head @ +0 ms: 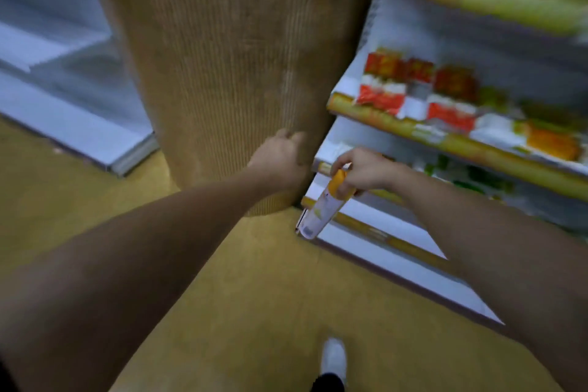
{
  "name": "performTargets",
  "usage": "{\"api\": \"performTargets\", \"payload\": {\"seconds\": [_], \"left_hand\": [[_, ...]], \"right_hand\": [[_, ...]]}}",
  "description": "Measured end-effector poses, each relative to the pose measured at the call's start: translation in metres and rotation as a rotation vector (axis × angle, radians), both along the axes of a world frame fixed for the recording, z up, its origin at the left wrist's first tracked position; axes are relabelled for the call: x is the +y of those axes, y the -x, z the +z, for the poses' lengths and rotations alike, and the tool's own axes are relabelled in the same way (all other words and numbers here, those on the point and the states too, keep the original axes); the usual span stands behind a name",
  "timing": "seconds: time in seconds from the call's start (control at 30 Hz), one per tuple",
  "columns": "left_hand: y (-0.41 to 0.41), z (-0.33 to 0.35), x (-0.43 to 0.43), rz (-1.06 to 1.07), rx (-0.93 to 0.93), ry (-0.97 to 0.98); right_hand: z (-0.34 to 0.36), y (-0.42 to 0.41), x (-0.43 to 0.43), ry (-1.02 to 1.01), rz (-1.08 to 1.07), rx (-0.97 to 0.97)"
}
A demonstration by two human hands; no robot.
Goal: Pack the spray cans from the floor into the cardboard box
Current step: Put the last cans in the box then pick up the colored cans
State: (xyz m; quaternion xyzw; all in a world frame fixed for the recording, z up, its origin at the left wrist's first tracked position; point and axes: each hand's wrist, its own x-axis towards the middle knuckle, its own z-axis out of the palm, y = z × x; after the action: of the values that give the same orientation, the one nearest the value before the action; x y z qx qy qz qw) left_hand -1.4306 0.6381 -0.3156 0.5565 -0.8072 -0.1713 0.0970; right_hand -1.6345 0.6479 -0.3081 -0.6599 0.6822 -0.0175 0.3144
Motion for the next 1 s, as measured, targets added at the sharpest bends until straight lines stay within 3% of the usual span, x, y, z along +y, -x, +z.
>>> {"api": "performTargets", "payload": {"seconds": [0.17,0.37,0.67,1.0], "left_hand": [[0.058,0.155,0.049,-0.210,-0.017,0.198],[0.170,0.268,0.128,-0.431,0.065,0.428],[0.362,0.325,0.285,-0.651,0.193,0.538],[0.570,0.342,0.492,-1.067,0.244,0.527]], "right_hand": [[0.151,0.055,0.086,0.093,-0.140,-0.042],[0.267,0.150,0.204,0.177,-0.298,0.005],[0.343,0.295,0.431,0.424,-0.598,0.123],[0.351,0.443,0.660,0.393,-0.953,0.260]]}}
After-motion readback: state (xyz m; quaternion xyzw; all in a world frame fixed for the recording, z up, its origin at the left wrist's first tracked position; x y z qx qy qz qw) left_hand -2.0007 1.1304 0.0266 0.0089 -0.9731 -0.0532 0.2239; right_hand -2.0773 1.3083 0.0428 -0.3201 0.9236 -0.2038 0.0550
